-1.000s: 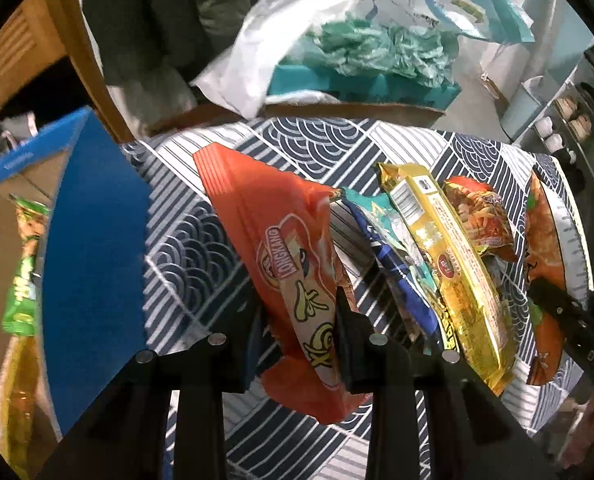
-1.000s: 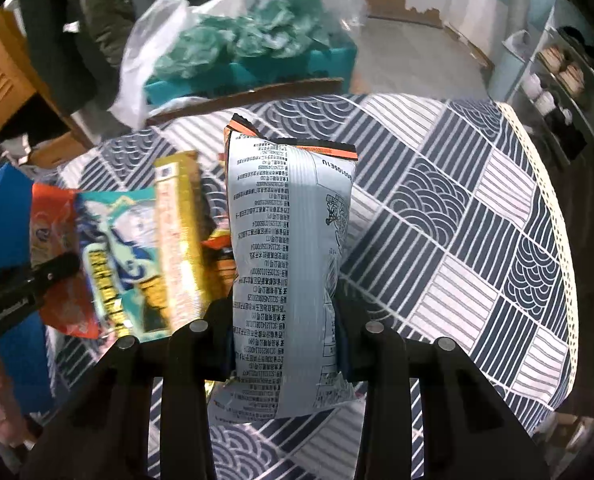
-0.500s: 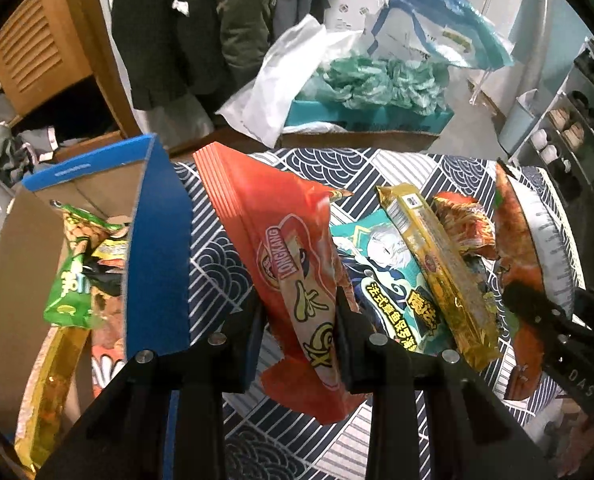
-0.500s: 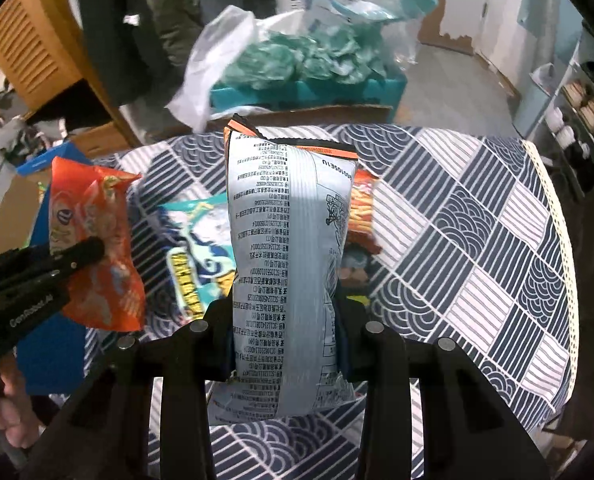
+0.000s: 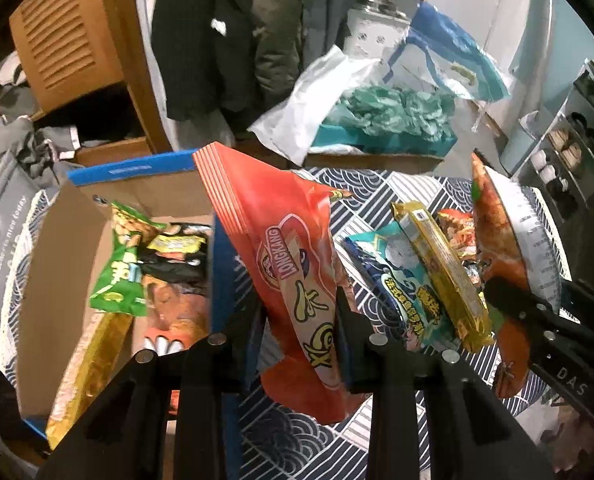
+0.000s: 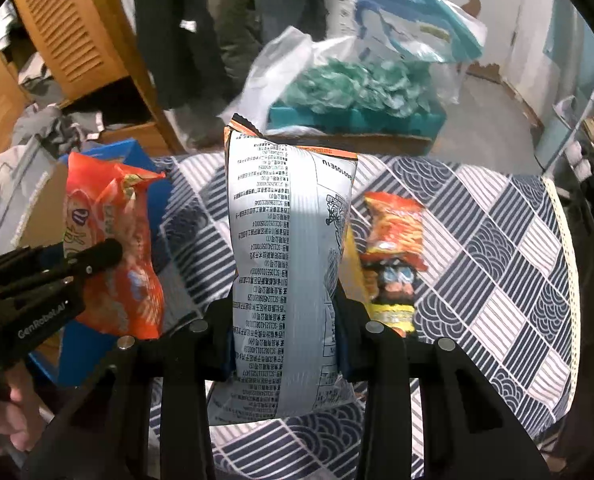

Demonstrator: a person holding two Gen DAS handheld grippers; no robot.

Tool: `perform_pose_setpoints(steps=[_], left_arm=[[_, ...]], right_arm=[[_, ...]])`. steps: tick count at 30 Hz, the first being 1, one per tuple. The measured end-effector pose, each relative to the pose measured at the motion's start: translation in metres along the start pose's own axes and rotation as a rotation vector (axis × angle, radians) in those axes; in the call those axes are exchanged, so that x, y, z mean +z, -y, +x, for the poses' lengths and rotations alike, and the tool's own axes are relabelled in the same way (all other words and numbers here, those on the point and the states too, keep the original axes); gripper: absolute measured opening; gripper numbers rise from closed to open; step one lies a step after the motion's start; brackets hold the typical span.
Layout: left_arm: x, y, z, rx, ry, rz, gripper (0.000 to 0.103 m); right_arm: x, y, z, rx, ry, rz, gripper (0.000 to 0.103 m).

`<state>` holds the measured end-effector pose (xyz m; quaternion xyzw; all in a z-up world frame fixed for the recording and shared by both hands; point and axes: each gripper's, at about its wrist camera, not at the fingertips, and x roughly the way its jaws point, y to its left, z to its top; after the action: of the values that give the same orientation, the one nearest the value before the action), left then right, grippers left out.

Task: Organize snacks
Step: 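Lift both bags and carry them toward the box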

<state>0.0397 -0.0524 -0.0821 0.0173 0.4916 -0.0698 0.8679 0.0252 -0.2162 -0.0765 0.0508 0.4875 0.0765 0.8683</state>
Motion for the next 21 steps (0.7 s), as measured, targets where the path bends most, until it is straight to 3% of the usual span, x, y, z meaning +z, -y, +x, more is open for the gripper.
perform_pose_setpoints(steps=[21], left_arm=[[-0.003, -0.066, -0.050, 0.031, 0.088, -0.099, 0.032]], right_arm=[[0.023, -0.089, -0.008, 0.085, 0.039, -0.128, 0.036]])
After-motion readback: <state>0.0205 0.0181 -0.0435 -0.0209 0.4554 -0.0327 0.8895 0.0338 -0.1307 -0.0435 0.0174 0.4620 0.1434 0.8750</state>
